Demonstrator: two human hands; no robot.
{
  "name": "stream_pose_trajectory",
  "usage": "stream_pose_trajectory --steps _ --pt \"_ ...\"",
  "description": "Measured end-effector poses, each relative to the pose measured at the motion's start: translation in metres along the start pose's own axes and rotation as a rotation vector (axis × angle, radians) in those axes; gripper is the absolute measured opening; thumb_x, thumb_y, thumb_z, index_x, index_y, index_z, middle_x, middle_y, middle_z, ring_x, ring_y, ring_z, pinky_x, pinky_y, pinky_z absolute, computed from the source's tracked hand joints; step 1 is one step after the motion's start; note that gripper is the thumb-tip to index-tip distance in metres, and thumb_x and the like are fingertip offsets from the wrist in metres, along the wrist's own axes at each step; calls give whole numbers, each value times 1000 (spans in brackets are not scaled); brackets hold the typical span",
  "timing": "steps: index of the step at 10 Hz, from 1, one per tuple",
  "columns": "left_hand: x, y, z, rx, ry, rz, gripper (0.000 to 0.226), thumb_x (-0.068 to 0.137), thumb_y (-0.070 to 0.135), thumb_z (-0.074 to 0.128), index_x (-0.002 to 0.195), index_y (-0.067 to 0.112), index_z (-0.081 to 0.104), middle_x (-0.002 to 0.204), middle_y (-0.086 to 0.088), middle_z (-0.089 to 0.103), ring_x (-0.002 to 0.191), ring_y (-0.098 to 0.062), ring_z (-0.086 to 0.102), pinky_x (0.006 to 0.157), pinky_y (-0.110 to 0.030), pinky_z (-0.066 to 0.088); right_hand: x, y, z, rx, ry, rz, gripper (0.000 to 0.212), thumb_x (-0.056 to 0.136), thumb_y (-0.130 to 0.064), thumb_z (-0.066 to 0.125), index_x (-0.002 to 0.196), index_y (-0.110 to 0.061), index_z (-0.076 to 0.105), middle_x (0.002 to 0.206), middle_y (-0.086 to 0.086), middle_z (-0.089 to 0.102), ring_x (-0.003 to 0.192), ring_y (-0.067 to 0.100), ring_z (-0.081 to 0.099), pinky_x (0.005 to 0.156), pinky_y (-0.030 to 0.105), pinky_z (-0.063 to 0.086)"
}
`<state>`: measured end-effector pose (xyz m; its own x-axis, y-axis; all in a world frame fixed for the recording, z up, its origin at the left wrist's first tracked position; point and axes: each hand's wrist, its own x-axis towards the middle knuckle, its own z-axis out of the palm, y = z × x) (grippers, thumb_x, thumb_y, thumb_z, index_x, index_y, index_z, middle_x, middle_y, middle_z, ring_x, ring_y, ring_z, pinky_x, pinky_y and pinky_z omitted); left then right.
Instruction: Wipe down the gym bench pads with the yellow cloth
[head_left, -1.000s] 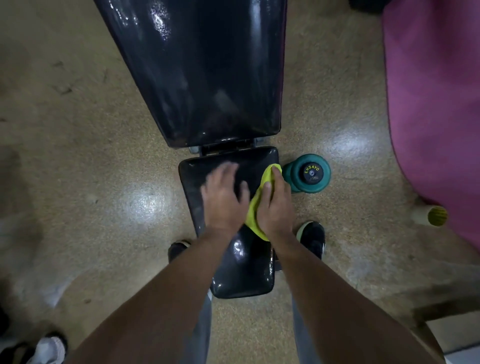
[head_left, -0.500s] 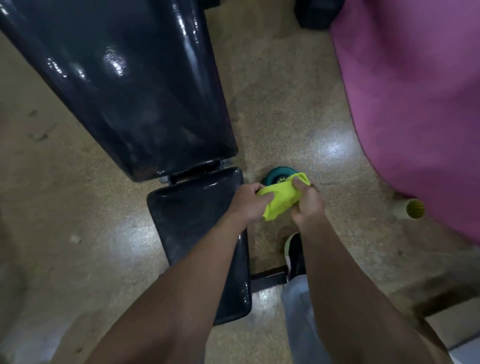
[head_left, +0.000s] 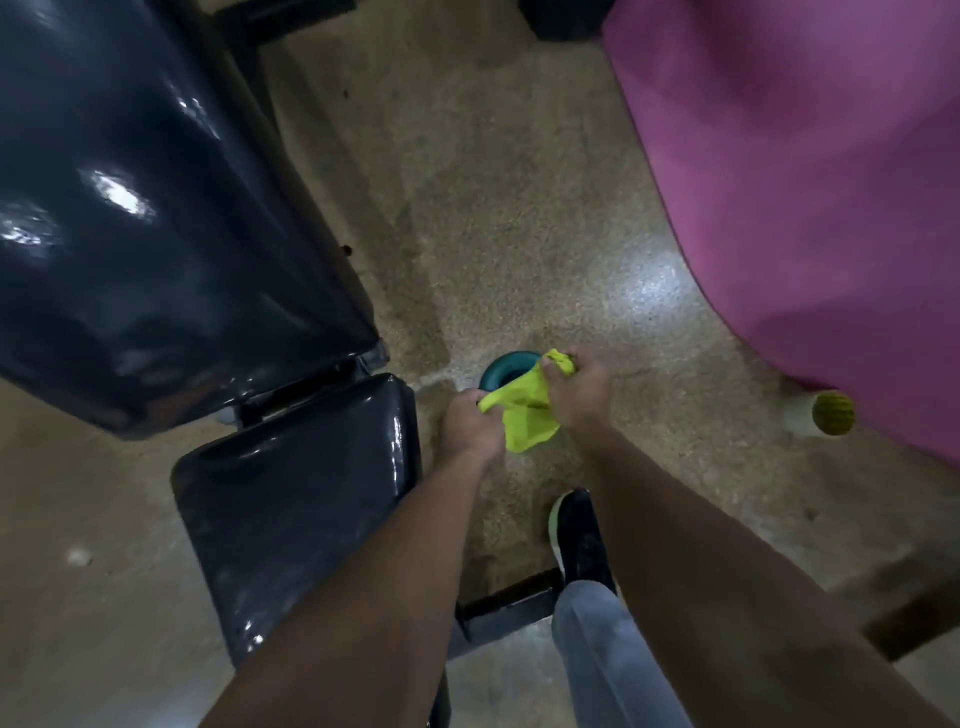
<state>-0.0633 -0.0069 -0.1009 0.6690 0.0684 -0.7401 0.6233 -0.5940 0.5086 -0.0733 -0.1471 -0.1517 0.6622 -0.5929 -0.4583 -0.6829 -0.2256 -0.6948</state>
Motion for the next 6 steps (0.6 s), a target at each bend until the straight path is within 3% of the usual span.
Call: stream_pose_trajectory --steps 1,2,3,4,5,6 --pt "25 -9 13 69 68 -24 26 107 15 57 127 5 68 117 -14 70 98 -26 63 73 -24 40 18 20 24 -145 -68 -31 34 94 -31 74 117 -7 65 120 21 59 108 39 60 92 40 47" --pt "45 -22 21 204 139 -28 32 108 27 53 133 12 66 132 -15 66 116 -39 65 93 -43 53 29 30 34 -292 -67 -124 46 98 -46 63 119 -5 61 120 23 56 112 42 56 94 47 47" --pt "56 -28 26 308 145 -23 33 109 33 48 137 19 59 137 -12 61 123 -39 61 102 -49 47 32 33 36 -392 -48 -197 72 96 -64 33 119 -1 59 117 26 57 112 45 55 93 52 47" --pt "50 -24 28 340 127 -12 42 110 31 46 151 21 44 151 -12 49 136 -35 51 108 -51 42 28 26 28 -587 -129 -138 75 100 -65 19 139 -7 46 136 24 52 128 43 49 102 53 41" --pt "33 -8 12 310 72 32 58 111 26 43 165 18 23 168 -13 30 153 -33 34 119 -50 36 20 -5 12 -736 -203 -75 76 104 -66 17 163 -18 14 156 24 37 145 41 36 116 58 31" --pt "6 21 -25 249 -2 171 55 112 24 41 165 14 29 168 -13 34 154 -31 33 124 -43 31 7 -53 -5 -744 -238 -164 75 107 -60 23 164 -13 12 162 24 28 150 42 29 120 56 29"
